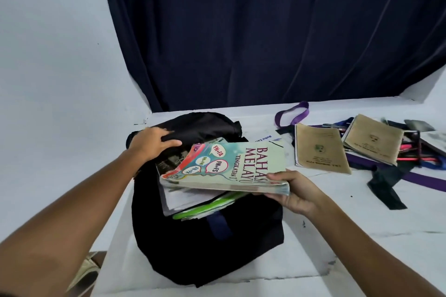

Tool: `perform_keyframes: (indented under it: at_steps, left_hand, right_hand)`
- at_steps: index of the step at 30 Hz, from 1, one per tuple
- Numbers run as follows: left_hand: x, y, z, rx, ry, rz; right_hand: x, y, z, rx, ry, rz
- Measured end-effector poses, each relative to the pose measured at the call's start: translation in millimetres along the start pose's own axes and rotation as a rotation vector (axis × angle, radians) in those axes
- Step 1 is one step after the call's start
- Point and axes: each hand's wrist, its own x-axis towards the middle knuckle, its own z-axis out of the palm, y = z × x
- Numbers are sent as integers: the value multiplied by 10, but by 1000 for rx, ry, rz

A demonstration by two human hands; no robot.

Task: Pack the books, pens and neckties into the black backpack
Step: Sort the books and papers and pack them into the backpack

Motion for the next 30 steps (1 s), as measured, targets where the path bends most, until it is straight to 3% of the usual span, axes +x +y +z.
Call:
perform_keyframes:
  at_steps: [9,15,21,26,30]
  left_hand:
    - [211,170,-367,-102,9,98]
    - [236,150,-439,-145,-23,66]
    - [192,194,-459,-172,-48,44]
    - [195,173,-460,-166,-49,32]
    - [162,161,-397,-198,-46,0]
  right_hand:
    - [364,415,748,261,129,-108]
    - [826,575,1184,472,125,-26]
    - [1328,776,1450,557,301,-42]
    - [1431,797,1561,596,329,-56]
    - [1350,753,1529,457,307,18]
